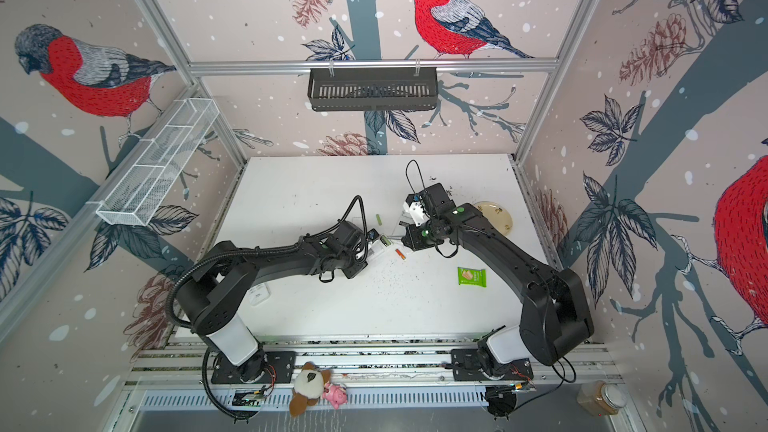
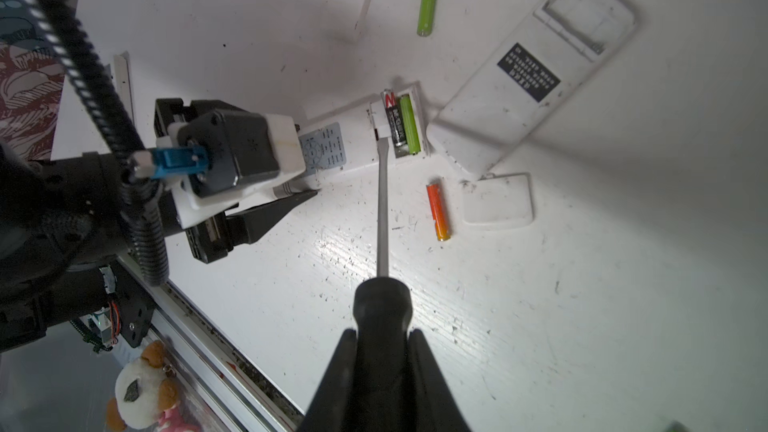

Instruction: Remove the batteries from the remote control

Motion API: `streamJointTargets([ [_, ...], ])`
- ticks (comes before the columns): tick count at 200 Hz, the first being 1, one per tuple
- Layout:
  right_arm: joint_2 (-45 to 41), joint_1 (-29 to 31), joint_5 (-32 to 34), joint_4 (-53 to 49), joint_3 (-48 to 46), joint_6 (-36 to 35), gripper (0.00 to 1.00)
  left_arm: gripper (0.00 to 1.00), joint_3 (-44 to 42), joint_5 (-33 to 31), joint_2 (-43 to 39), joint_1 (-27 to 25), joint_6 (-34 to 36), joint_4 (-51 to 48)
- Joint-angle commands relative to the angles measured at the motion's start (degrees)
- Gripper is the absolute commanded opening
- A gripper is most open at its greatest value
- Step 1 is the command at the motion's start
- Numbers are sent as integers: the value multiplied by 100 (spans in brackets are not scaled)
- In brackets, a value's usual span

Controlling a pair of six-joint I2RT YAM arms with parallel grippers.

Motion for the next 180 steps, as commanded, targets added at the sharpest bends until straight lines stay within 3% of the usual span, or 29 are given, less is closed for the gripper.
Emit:
streamJointTargets([
  [1,196,8,21,-253,235,10,1,2,-111,-252,93,-32,287,-988],
  [180,762,47,75,-503,430,-112,1,2,-59,-273,108,-125,300,-971],
])
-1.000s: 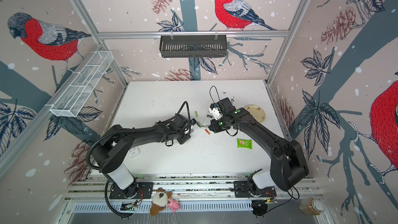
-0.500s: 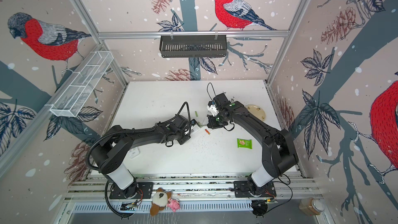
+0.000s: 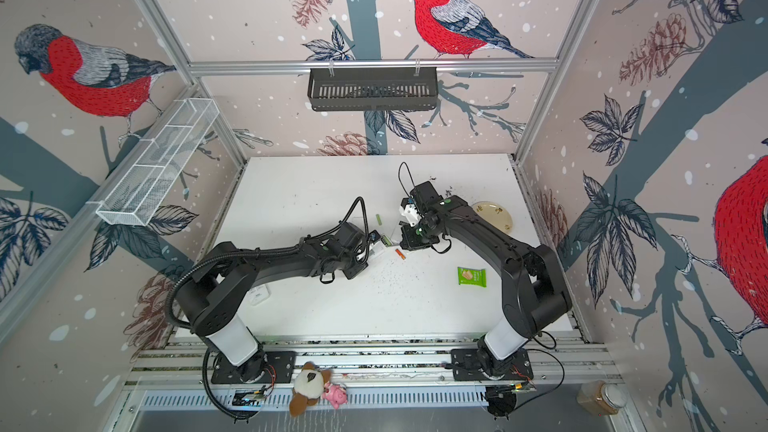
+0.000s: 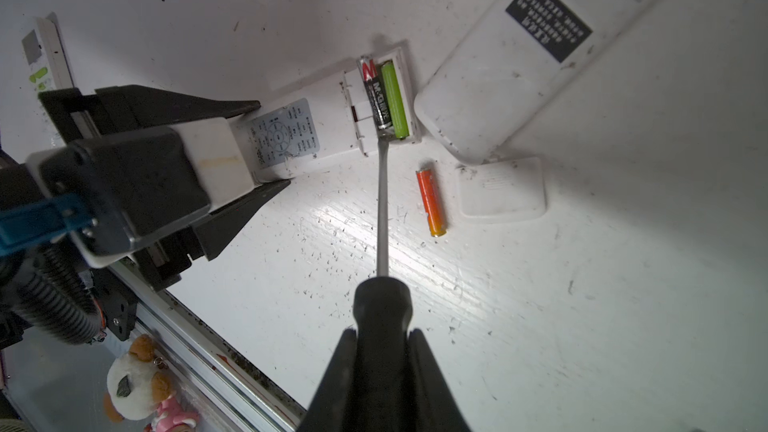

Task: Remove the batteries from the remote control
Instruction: 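Lever the black battery out of the compartment with the right gripper's screwdriver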

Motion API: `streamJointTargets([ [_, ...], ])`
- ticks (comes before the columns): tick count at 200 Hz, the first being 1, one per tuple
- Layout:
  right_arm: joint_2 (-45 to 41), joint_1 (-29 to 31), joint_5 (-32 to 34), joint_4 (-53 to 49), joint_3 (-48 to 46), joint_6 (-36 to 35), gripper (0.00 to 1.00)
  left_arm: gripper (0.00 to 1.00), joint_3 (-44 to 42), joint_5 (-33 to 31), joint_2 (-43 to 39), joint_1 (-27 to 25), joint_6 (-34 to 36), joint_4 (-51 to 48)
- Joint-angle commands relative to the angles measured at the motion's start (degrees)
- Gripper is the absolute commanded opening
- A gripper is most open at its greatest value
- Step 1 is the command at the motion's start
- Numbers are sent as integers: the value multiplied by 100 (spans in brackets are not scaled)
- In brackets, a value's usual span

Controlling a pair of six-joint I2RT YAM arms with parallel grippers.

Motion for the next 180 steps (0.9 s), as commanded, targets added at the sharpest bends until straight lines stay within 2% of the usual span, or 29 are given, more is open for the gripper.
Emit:
streamJointTargets([
  [1,-2,5,79,-85,101,-91,1,2,-71,-82,113,-13,178,-1007],
  [50,-102,-34,96,-394,218,-103,1,2,-98,-109,101,-15,147,-997],
  [112,283,76,36,-377,584,-128,1,2,-104,-128,83,-38,152,-994],
  [180,392,61,138,-490,483,-158,1,2,-94,-134,106,-42,147,-966],
])
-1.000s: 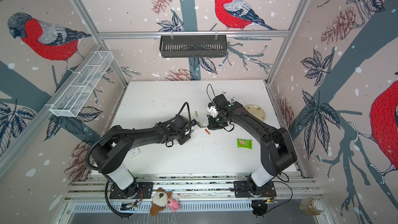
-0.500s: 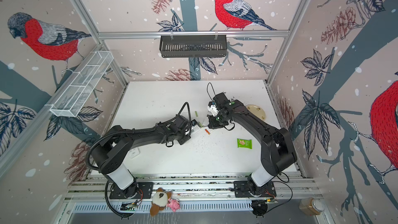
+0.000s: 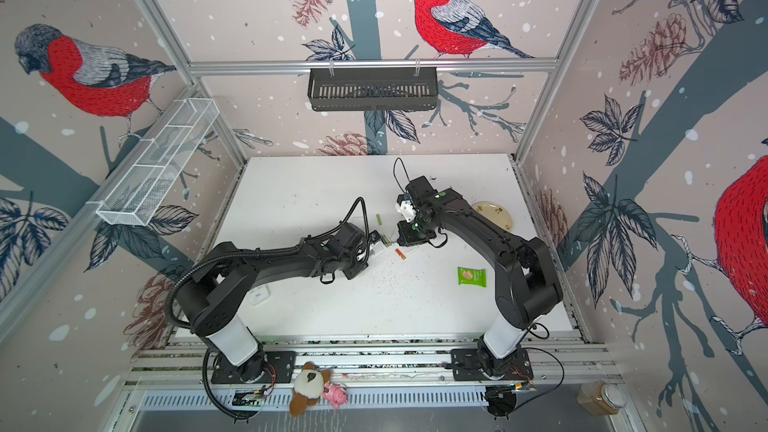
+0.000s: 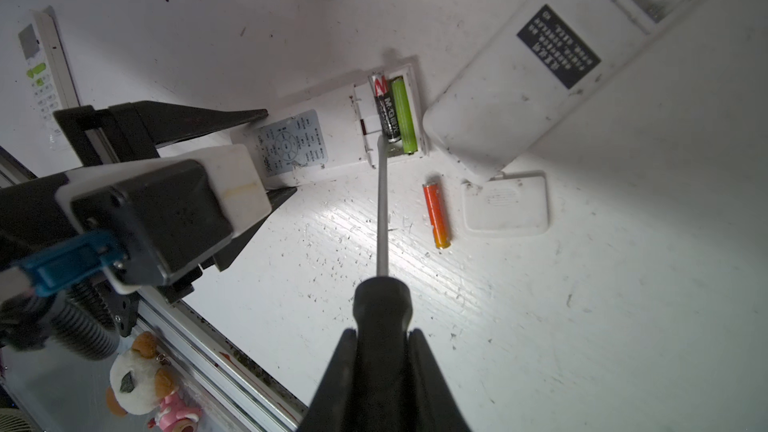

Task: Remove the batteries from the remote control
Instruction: 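Lever the black battery out of the compartment with the right gripper's screwdriver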

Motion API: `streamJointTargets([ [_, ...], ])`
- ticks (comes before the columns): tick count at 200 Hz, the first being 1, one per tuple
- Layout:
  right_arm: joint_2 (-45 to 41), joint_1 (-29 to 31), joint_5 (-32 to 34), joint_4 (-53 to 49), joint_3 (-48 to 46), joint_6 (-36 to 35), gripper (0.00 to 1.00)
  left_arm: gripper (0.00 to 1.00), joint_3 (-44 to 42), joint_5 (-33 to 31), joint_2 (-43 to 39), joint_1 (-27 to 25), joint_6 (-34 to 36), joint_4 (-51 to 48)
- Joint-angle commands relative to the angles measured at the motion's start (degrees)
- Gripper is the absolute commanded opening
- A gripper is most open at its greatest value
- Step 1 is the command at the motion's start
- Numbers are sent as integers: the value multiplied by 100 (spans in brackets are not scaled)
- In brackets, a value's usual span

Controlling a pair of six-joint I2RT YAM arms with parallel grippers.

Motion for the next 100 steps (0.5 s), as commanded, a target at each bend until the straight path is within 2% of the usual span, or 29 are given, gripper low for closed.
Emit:
streamJointTargets([
  [1,18,-10,106,-173,-32,-34,1,2,-77,-91,112,-16,147,-967],
  [100,21,-42,192,-458,-15,-28,1,2,-82,-95,113,-11,138,-983],
])
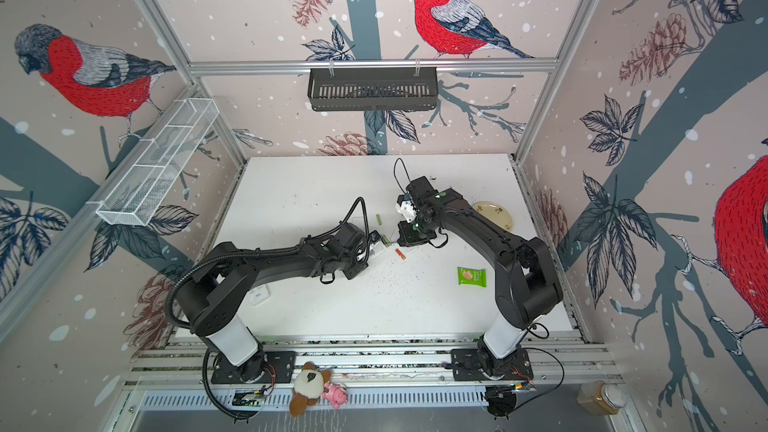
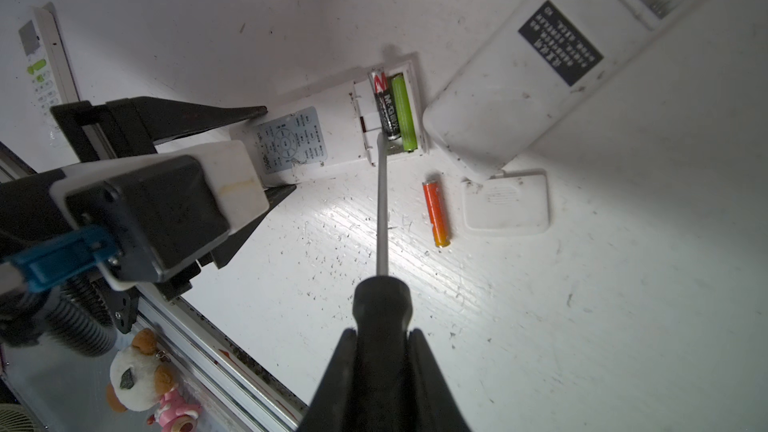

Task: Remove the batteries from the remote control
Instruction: 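Lever the black battery out of the compartment with the right gripper's screwdriver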

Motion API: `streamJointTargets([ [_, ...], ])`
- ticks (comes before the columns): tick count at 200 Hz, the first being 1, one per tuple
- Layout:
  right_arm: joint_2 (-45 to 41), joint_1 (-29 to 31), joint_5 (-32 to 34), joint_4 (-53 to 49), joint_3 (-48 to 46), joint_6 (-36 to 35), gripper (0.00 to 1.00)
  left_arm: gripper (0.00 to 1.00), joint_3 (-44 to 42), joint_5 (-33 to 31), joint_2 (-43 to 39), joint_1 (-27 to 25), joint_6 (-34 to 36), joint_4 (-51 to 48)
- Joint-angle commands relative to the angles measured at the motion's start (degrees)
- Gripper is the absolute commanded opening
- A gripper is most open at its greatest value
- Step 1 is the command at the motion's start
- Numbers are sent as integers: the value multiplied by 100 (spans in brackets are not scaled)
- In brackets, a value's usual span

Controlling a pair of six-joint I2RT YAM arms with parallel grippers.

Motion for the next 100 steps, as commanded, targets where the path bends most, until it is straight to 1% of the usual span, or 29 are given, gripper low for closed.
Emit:
streamJointTargets([
  [1,13,-6,204,-437,1,-8,1,2,-87,-91,115,-11,138,-983],
  [76,-32,-18,276,-549,-32,41,1,2,-101,-63,118,-21,103,-940],
  [100,67,-18,271,-545,-6,50,1,2,-85,-63,130,-22,119,-942],
])
